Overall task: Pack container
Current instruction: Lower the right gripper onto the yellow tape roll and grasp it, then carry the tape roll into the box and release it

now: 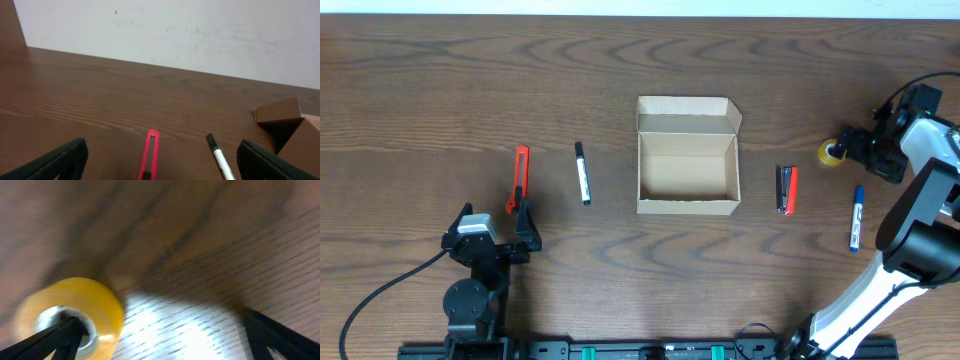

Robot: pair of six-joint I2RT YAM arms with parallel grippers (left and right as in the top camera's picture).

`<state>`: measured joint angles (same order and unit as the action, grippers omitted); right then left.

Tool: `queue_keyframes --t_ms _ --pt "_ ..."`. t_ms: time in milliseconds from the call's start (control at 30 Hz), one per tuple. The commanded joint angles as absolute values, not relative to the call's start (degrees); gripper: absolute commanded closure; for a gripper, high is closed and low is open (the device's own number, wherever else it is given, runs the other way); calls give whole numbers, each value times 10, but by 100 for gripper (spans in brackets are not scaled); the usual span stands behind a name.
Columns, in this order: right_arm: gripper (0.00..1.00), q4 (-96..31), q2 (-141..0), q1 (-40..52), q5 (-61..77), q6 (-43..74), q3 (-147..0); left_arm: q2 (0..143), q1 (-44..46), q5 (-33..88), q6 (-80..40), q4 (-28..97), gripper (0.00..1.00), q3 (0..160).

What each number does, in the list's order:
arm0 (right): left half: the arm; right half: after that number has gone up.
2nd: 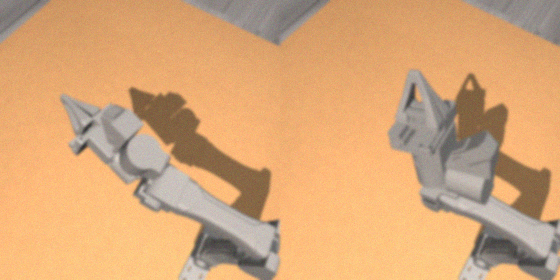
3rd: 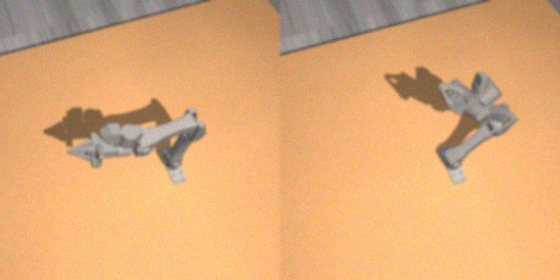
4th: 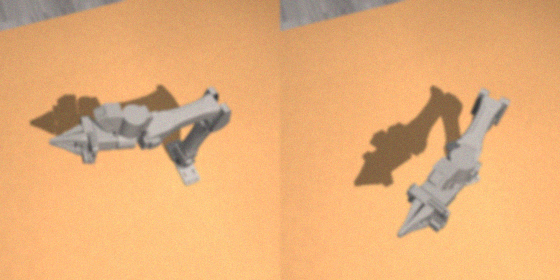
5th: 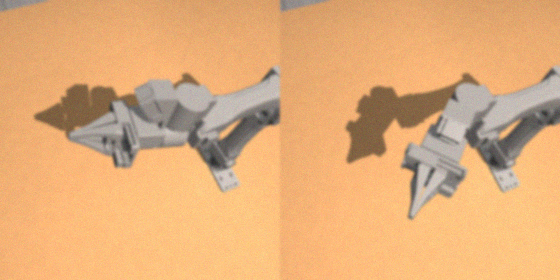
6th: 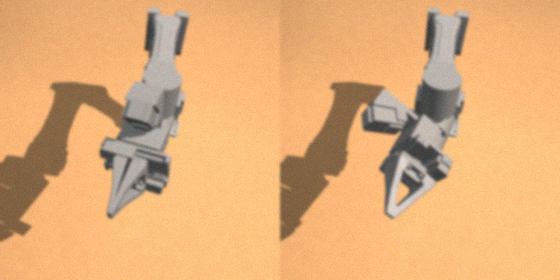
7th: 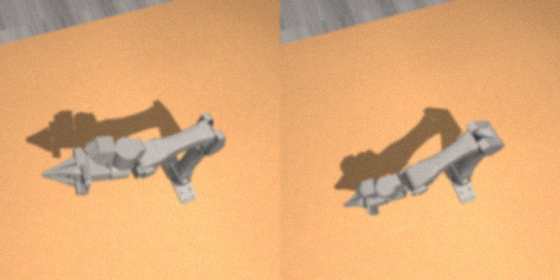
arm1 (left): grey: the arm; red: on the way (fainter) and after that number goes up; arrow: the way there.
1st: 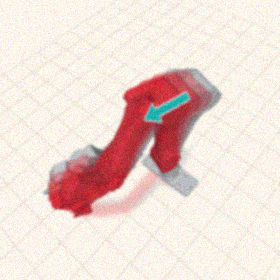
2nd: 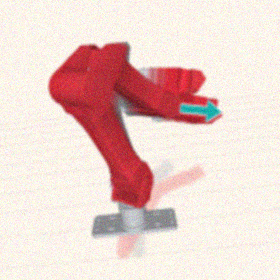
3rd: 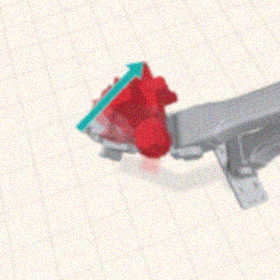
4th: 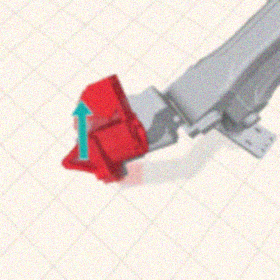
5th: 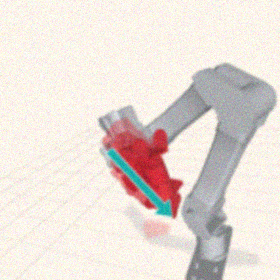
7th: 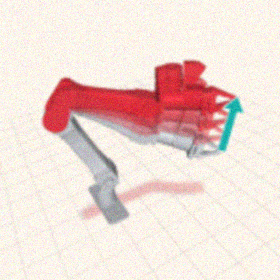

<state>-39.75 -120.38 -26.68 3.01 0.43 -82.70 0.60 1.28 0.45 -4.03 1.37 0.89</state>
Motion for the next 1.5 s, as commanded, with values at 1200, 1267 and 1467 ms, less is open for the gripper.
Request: queue_keyframes --t_ms 1200,1267,1467 --pt "99 -552 -1208 -219 99 10 -1056 3 10 -2 -34 44 5 3" --pt "99 -589 -1200 -202 133 -13 -1109 3 10 -2 -34 44 5 3" --pt "99 -774 -1178 -133 296 -137 -1258 3 10 -2 -34 44 5 3"
